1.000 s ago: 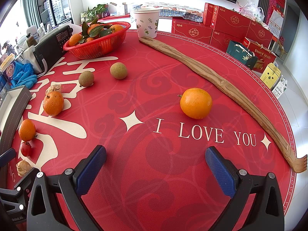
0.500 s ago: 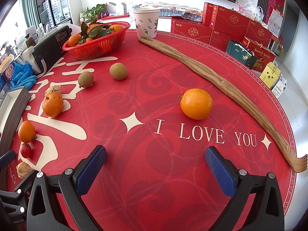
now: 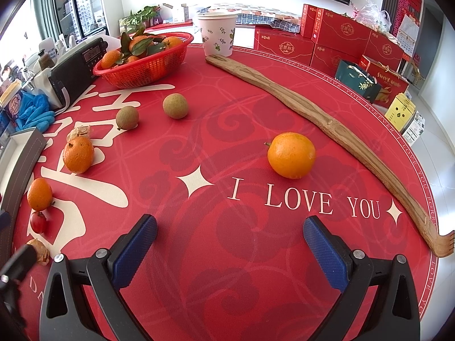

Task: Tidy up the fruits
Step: 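Grasp the papery physalis with the left tool while the right tool grasps an orange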

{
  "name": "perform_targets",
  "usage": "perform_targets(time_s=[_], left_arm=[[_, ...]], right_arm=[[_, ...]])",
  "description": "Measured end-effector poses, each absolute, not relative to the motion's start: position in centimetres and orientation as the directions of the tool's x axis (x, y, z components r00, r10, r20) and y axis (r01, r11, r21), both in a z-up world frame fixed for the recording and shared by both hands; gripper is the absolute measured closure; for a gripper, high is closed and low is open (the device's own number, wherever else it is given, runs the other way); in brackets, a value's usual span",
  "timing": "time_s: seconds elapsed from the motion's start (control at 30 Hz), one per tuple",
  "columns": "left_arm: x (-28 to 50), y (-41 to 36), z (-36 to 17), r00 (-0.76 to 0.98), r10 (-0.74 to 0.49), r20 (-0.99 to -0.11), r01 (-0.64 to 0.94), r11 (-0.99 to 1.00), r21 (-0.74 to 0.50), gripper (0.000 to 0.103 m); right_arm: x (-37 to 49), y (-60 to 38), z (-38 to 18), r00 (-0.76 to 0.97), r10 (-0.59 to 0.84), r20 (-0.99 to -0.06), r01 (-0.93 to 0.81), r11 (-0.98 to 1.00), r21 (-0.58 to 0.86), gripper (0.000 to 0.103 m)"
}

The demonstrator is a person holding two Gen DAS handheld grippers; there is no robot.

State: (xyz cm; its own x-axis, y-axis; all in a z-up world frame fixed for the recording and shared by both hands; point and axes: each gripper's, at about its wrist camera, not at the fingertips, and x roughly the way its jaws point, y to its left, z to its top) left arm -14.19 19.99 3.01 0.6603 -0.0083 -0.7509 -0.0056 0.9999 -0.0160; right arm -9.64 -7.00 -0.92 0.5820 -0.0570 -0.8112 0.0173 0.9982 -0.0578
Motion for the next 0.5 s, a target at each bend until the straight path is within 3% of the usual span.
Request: perform_targets(time_s=[0.23, 0.5], left_arm=[[-14.4, 20.9, 3.4, 0.665, -0.032, -0.746, 0.035, 0.999, -0.012, 0.01], [-12.6, 18.8, 1.4, 0.588, -0.053, -0.807, 0.071, 0.997, -0.014, 0.034]], right_arm=[[-9.6, -6.9, -1.0, 0.585, -0.057, -0.809, 0.016, 0.998, -0.058, 0.0], [-9.6, -6.9, -1.0, 0.586, -0.055, -0.808, 0.014, 0.998, -0.058, 0.0]])
